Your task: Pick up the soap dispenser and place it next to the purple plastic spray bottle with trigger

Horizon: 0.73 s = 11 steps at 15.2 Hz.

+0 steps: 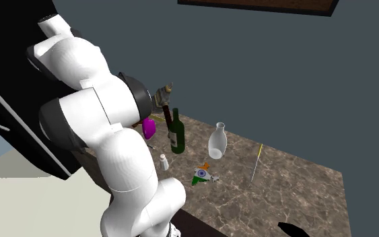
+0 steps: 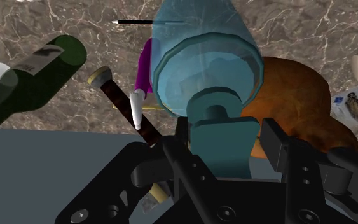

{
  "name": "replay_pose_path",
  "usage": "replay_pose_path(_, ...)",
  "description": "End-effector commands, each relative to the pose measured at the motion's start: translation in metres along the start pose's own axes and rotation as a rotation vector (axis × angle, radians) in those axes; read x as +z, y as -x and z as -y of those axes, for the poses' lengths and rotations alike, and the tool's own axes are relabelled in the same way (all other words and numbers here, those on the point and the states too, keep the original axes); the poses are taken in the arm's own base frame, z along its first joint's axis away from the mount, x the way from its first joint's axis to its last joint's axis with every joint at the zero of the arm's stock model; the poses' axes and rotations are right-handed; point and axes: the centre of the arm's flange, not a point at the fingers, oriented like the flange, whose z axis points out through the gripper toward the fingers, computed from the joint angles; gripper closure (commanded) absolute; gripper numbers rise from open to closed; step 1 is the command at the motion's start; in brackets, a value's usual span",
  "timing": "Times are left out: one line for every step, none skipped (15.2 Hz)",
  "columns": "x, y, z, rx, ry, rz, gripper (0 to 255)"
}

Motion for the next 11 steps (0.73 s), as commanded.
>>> replay_pose_path(0.008,0.002,0.000,0.000,-0.001,-0.001,255)
replay_pose_path(0.013,0.003,0.000,0.000,-0.001,-0.001,255)
replay_pose_path(0.018,0.005,0.000,0.000,-0.001,-0.001,255)
replay_pose_path(0.024,0.006,0.000,0.000,-0.001,-0.001,255)
replay_pose_path(0.029,0.008,0.000,0.000,-0.001,-0.001,255)
replay_pose_path(0.034,0.010,0.000,0.000,-0.001,-0.001,255)
replay_pose_path(0.039,0.011,0.000,0.000,-0.001,-0.001,255)
replay_pose_path(0.044,0.013,0.000,0.000,-0.001,-0.001,255)
replay_pose_path(0.049,0.014,0.001,0.000,-0.001,-0.001,255)
replay_pose_path(0.054,0.016,0.001,0.000,-0.001,-0.001,255)
replay_pose_path(0.059,0.017,0.001,0.000,-0.001,-0.001,255)
